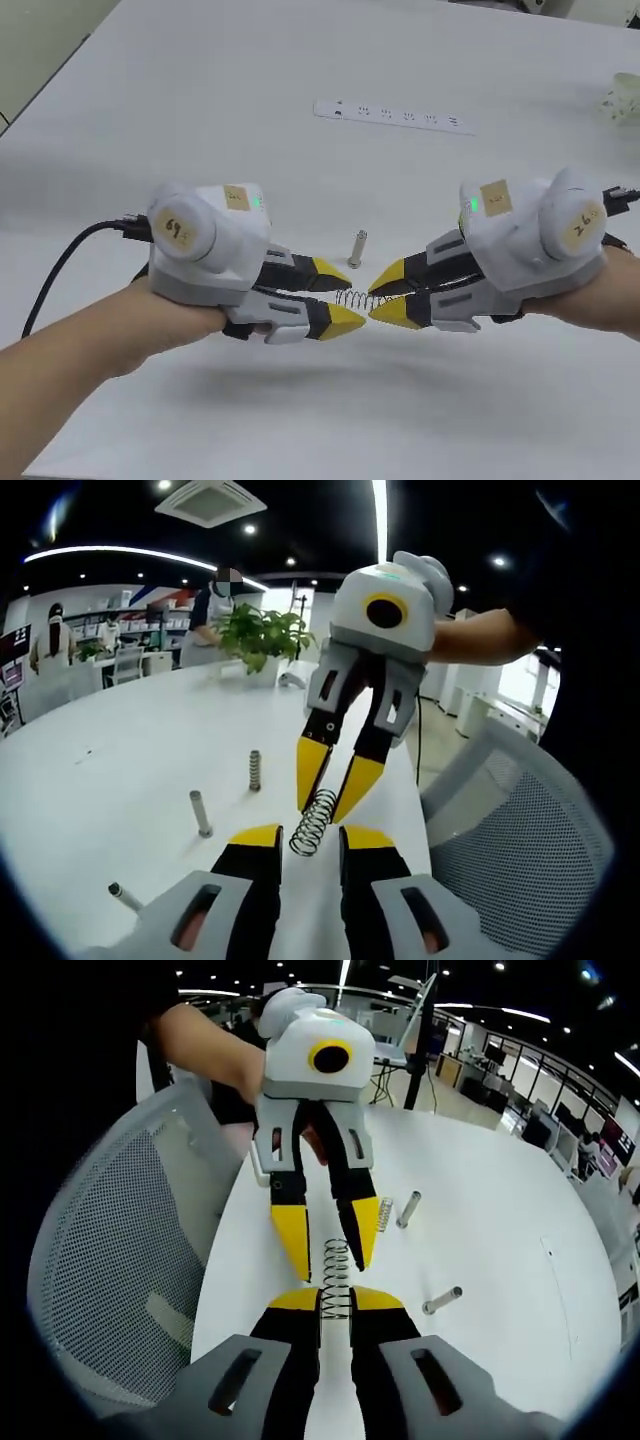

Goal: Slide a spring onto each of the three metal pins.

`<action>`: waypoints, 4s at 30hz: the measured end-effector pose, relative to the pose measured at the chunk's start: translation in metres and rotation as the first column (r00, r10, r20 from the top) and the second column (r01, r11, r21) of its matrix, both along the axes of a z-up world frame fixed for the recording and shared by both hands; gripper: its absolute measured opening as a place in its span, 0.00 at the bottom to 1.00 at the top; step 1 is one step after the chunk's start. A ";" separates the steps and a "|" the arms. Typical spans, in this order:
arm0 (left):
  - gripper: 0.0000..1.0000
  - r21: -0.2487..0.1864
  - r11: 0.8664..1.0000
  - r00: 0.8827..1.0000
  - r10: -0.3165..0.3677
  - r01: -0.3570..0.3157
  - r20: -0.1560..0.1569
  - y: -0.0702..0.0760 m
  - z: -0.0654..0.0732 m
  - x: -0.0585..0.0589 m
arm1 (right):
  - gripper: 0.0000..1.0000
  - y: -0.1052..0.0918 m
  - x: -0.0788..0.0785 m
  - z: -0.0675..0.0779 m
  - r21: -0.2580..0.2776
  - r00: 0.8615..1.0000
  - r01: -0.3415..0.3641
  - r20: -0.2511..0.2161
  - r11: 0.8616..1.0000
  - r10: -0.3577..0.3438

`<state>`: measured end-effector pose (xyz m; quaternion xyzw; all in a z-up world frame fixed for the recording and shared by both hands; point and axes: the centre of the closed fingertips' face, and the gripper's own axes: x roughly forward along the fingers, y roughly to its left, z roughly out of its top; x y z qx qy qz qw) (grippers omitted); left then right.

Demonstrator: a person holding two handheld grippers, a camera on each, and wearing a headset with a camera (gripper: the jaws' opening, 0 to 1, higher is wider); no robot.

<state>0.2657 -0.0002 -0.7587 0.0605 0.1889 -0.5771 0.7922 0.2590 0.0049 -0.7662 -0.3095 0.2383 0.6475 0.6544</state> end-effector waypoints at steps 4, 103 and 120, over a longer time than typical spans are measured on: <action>0.09 -0.007 1.000 1.000 -0.002 0.002 0.000 -0.002 0.002 0.000 | 0.08 -0.001 0.000 0.000 0.000 1.000 0.001 0.000 1.000 -0.001; 0.02 0.075 0.992 0.991 -0.111 0.106 0.069 -0.002 -0.007 -0.017 | 0.08 0.032 -0.020 0.038 0.226 1.000 0.022 -0.011 0.974 -0.020; 0.04 0.055 0.995 0.997 -0.080 0.079 0.015 0.001 -0.005 -0.018 | 0.07 0.031 -0.019 0.046 0.206 0.999 0.005 0.033 0.979 -0.012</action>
